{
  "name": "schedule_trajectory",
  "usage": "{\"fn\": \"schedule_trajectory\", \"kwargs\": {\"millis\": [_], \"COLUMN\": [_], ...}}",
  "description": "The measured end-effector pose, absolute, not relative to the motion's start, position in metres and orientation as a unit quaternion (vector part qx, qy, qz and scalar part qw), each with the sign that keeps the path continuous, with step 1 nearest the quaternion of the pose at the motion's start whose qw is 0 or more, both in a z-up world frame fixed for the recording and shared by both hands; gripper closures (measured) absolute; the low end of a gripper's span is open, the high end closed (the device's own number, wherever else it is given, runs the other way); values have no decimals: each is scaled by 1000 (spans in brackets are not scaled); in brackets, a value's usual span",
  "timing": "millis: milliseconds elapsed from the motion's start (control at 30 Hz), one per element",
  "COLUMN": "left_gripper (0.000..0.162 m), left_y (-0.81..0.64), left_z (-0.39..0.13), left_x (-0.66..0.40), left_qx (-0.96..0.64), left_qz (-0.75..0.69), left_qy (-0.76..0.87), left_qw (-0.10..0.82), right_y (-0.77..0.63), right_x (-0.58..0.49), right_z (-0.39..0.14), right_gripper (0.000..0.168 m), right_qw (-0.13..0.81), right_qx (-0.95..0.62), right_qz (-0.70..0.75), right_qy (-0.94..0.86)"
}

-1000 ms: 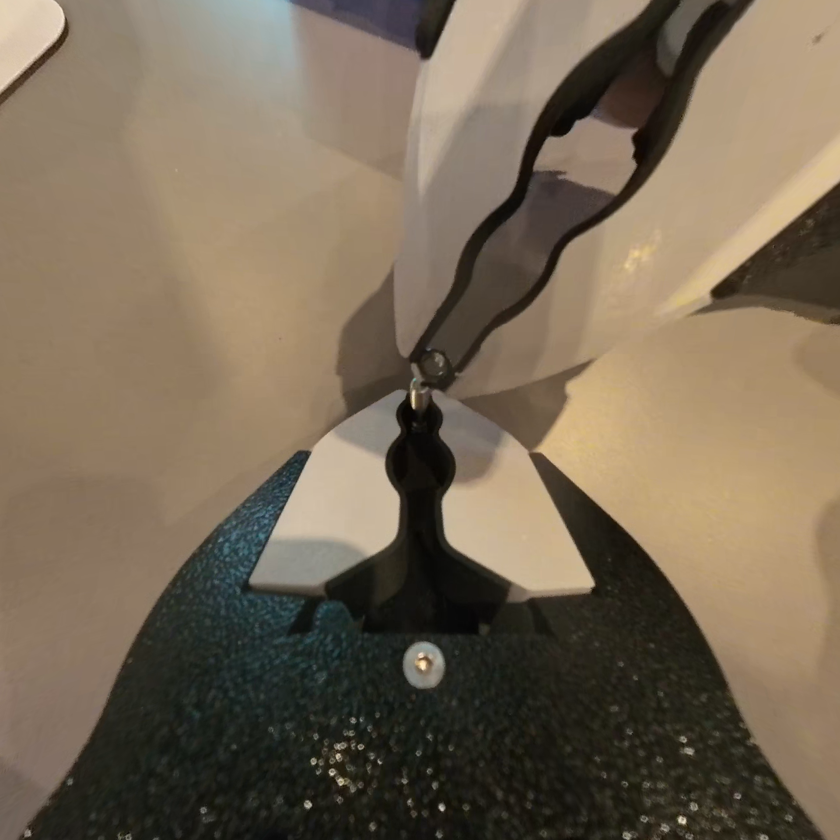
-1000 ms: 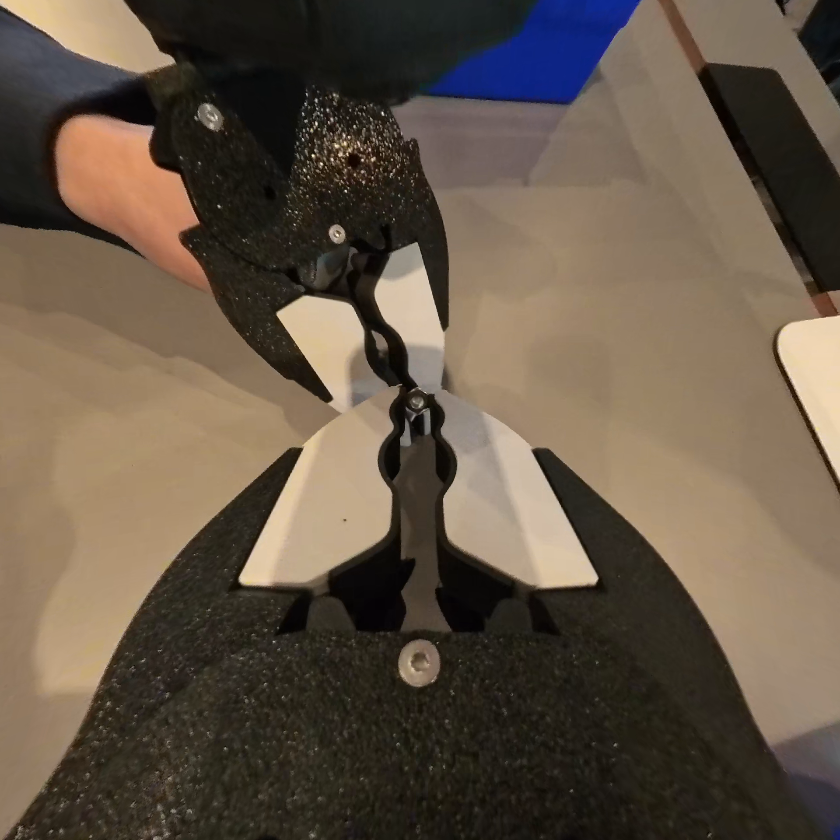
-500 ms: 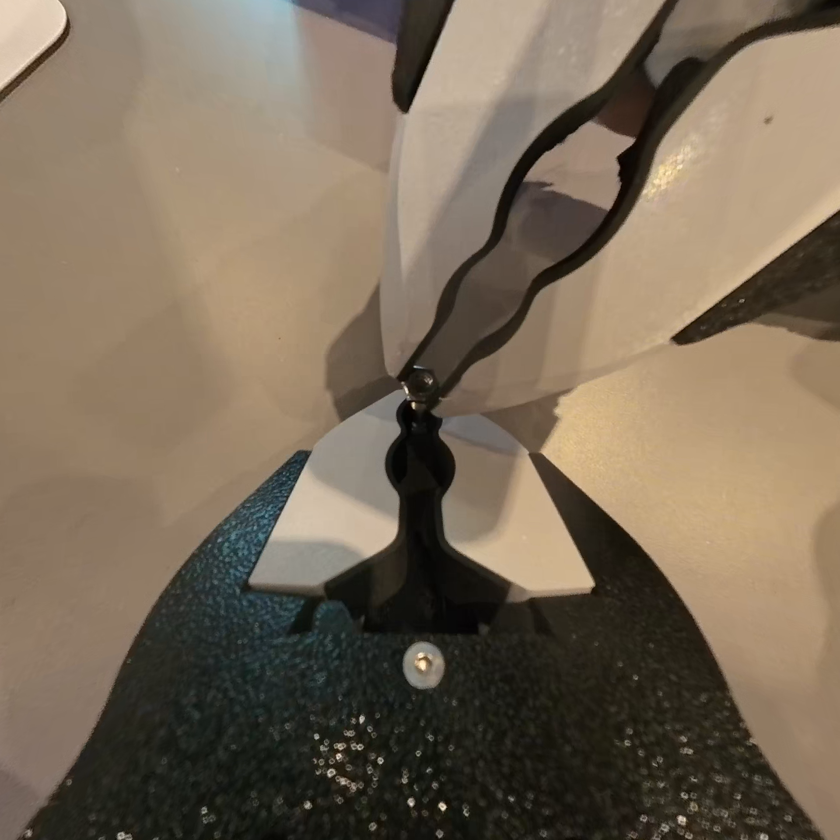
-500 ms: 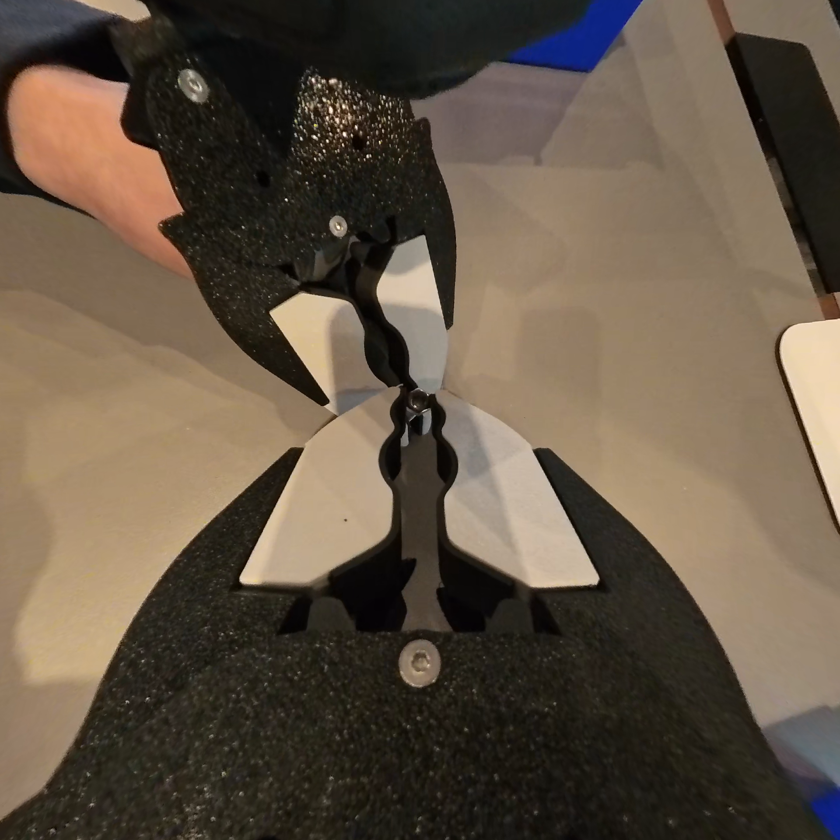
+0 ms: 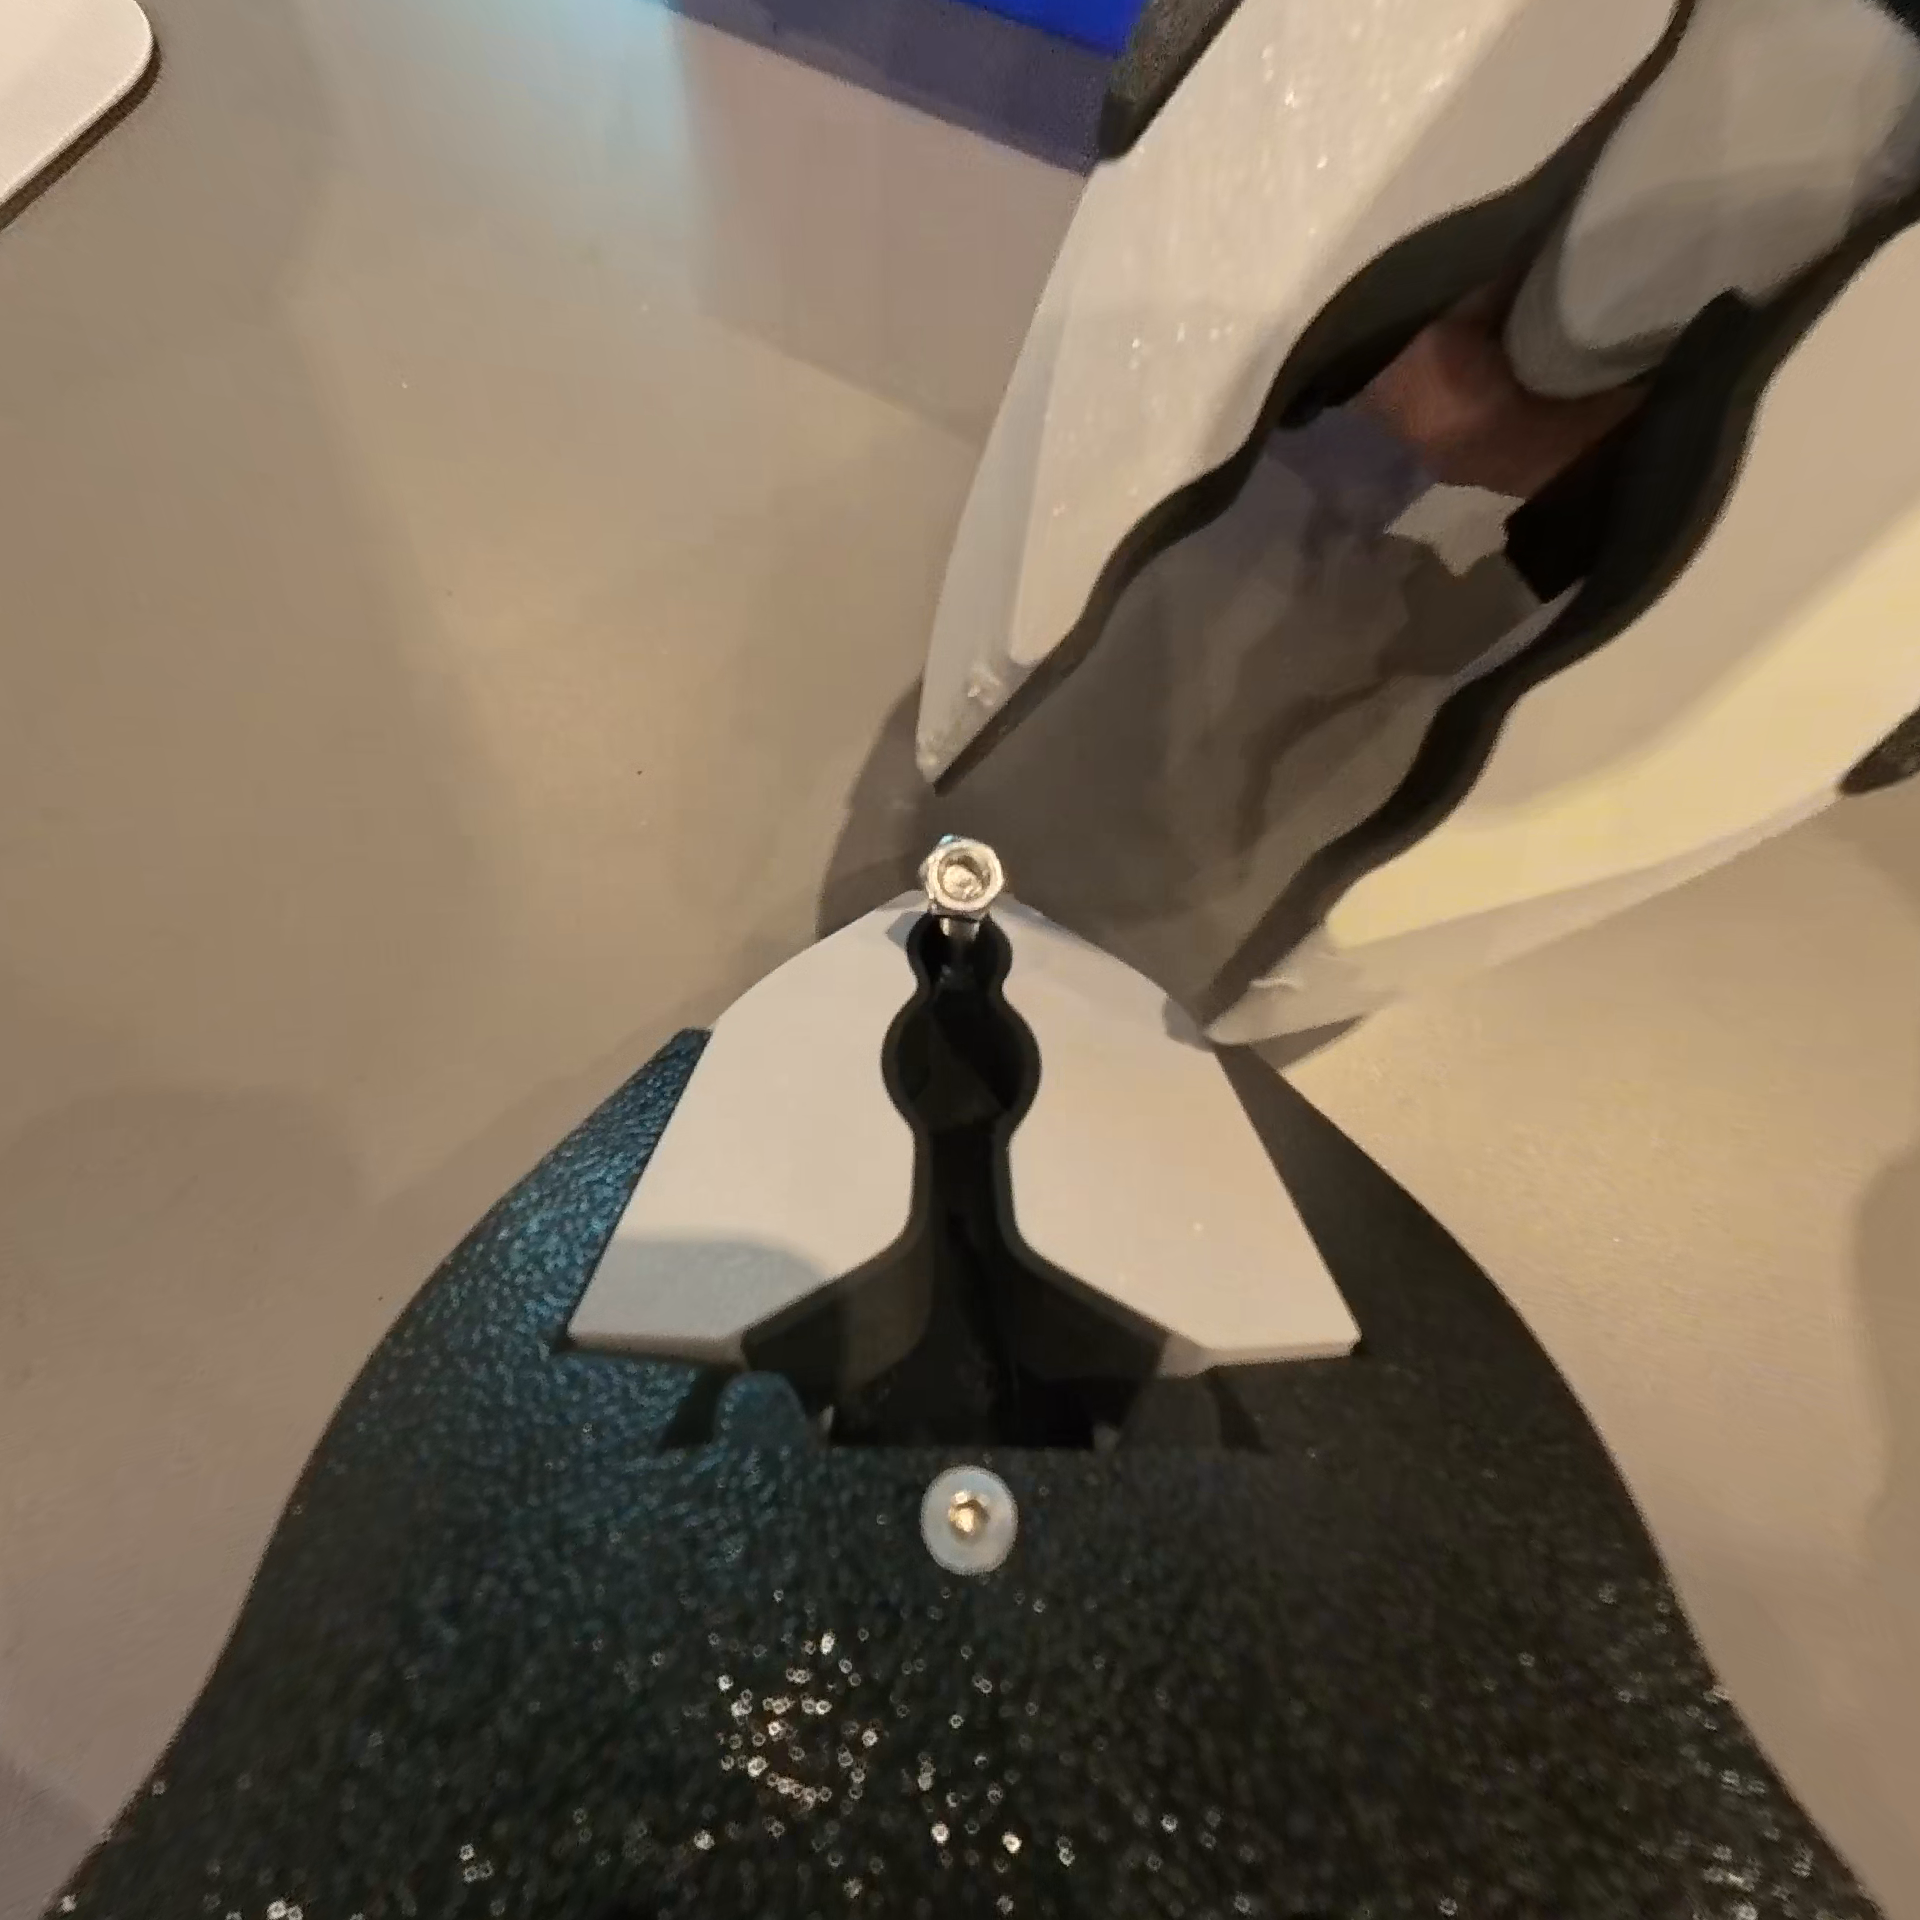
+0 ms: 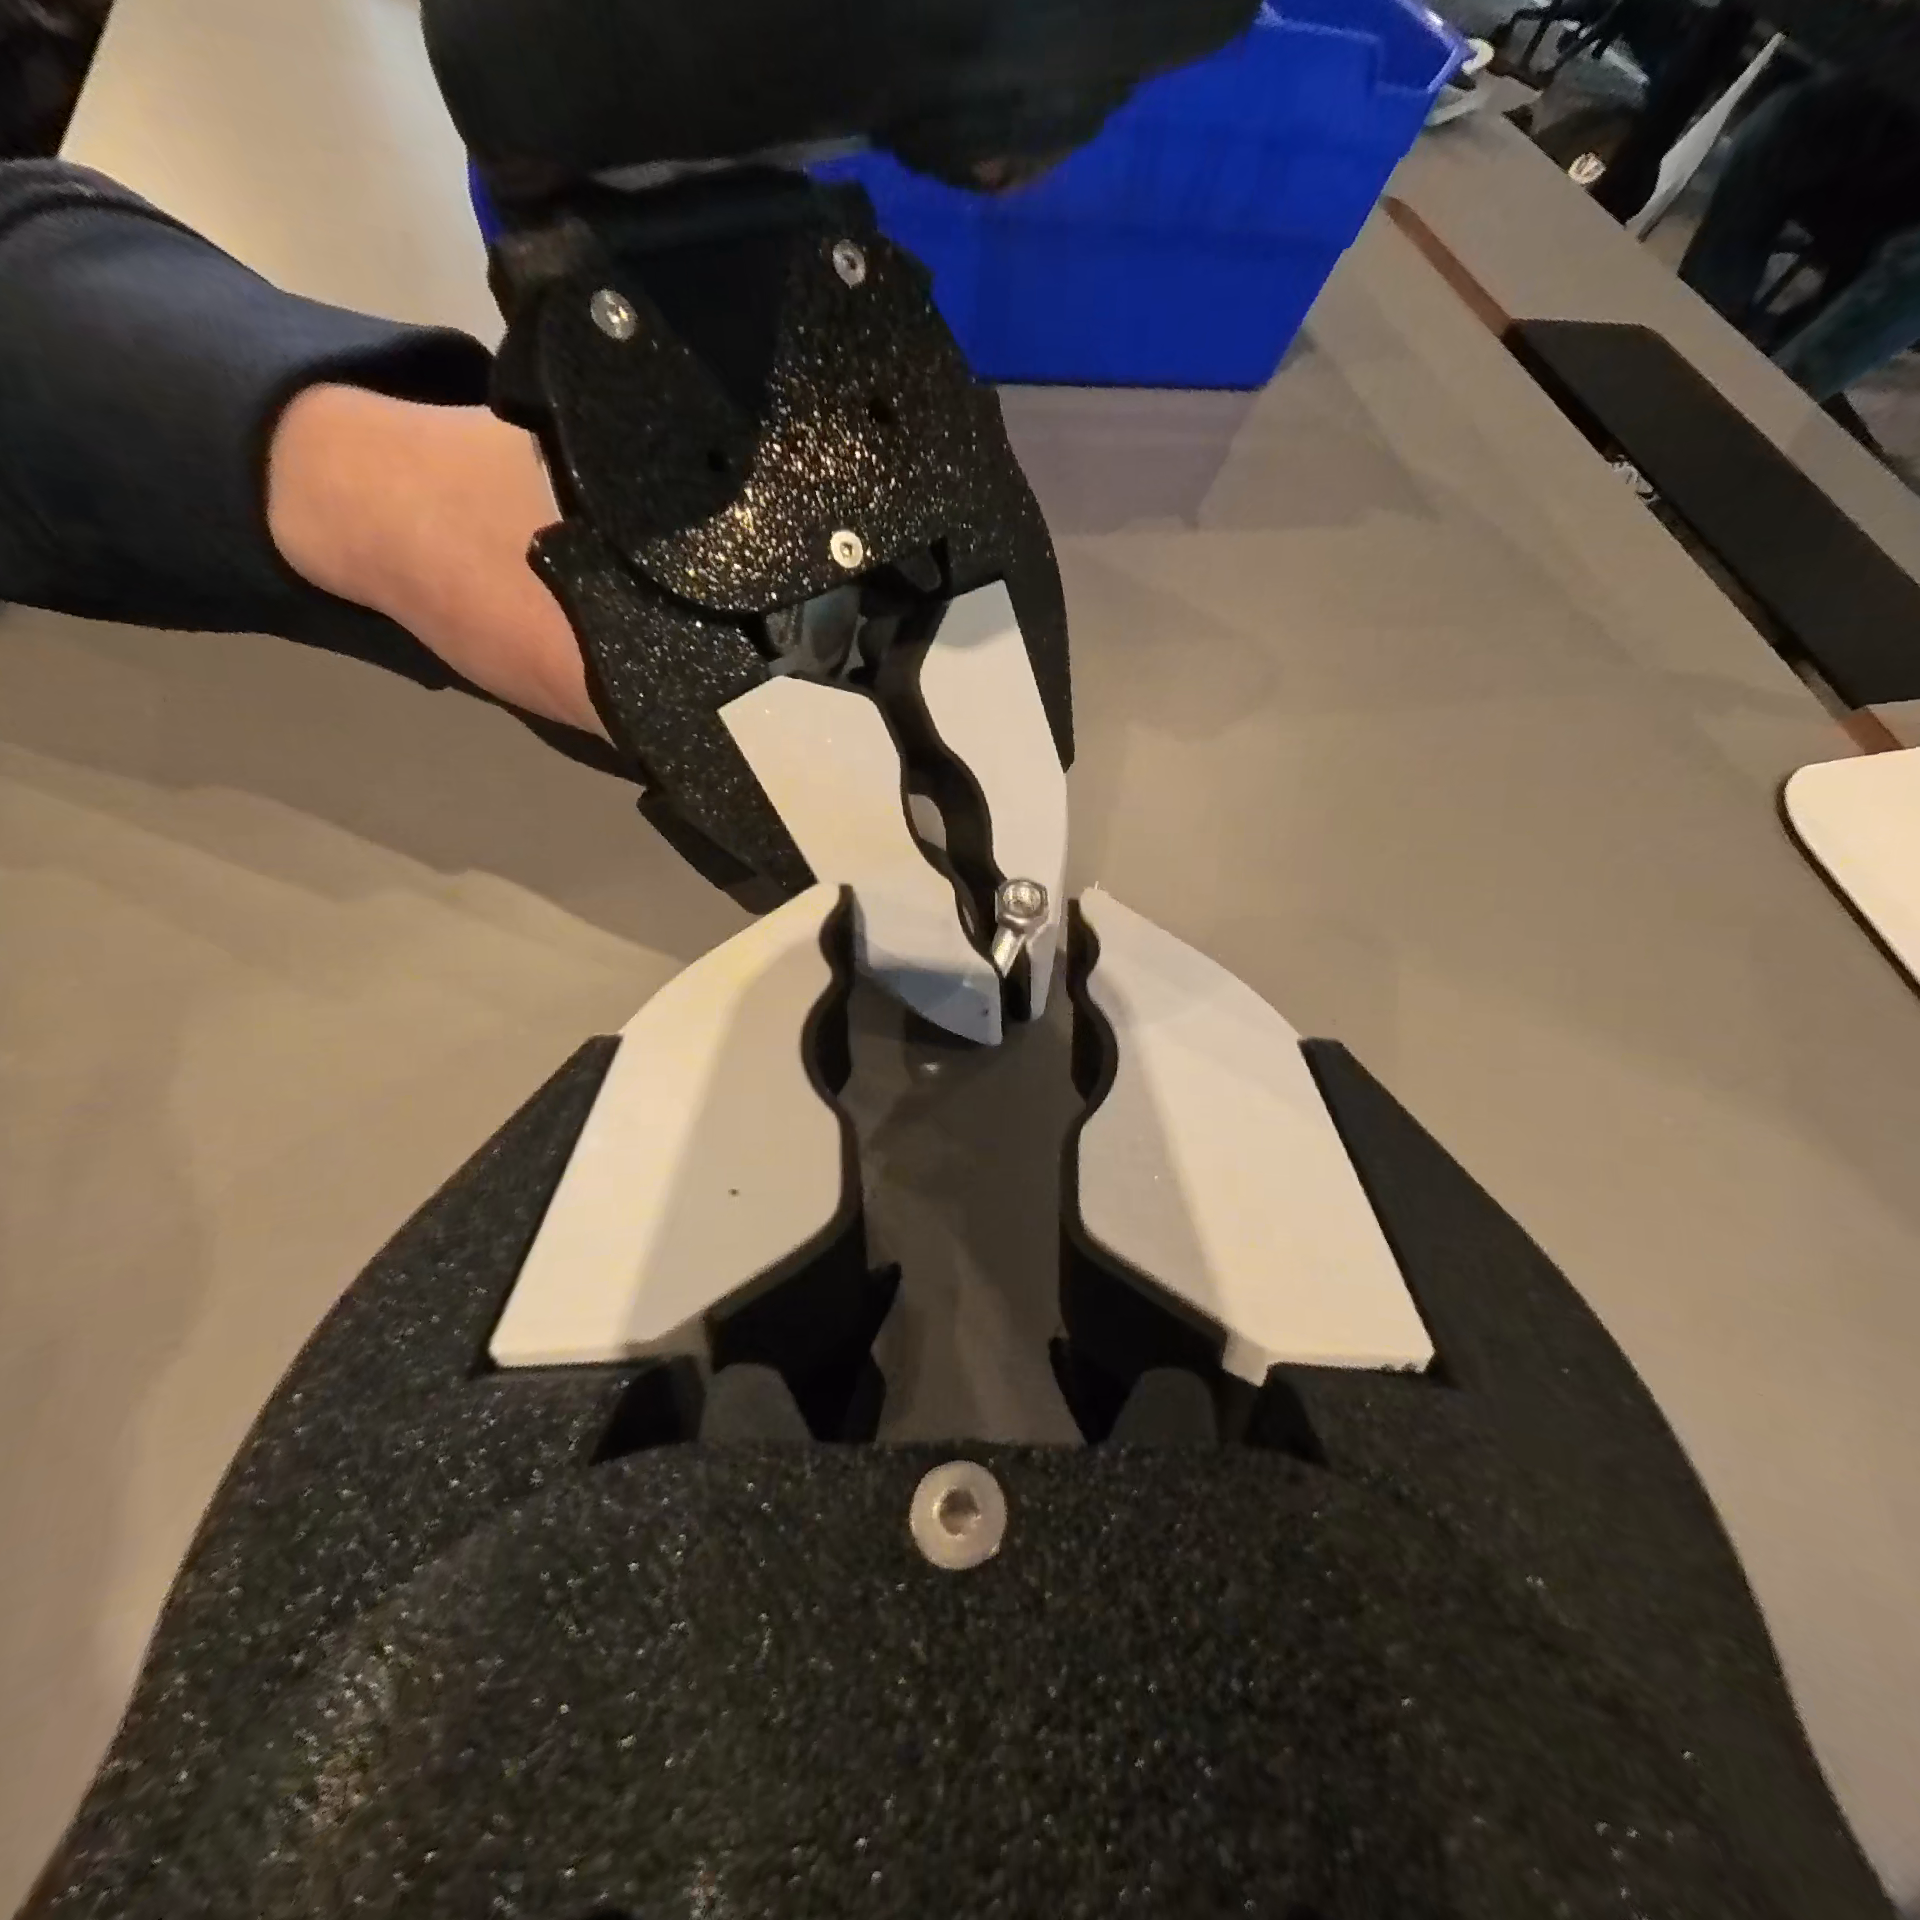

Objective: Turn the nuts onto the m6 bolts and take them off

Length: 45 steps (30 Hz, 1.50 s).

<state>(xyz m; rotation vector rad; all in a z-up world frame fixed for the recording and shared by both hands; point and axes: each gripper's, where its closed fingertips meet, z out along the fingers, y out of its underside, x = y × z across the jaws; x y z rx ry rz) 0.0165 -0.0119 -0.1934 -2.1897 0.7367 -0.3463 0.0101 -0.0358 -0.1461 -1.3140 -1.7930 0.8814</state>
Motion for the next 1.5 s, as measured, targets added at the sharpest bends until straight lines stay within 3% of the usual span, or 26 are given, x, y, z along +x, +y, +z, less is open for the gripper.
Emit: {"fn": "schedule_trajectory", "kwargs": {"millis": [500, 667, 933, 1133, 1367, 1500], "left_gripper": [157, 157, 157, 157, 157, 157], "left_y": [-12, -12, -12, -12, -12, -12], "left_z": [-193, -193, -193, -193, -193, -193], "left_x": [16, 16, 16, 16, 16, 16], "left_qx": [-863, -863, -863, -863, -863, -863], "left_qz": [-136, -136, -137, -138, -138, -139], "left_qy": [290, 289, 289, 288, 288, 288], "left_qw": [392, 392, 392, 391, 391, 391], "right_y": [-33, -36, -32, -33, -31, -34], "right_x": [11, 13, 8, 12, 9, 14], "right_z": [-152, -152, -149, -144, -150, -149], "right_gripper": [138, 149, 138, 151, 138, 153], "right_qw": [339, 329, 349, 340, 341, 327], "right_qx": [-526, -520, -521, -519, -522, -516], "right_qz": [356, 360, 356, 375, 361, 371], "right_qy": [-694, -702, -693, -689, -694, -699]}}
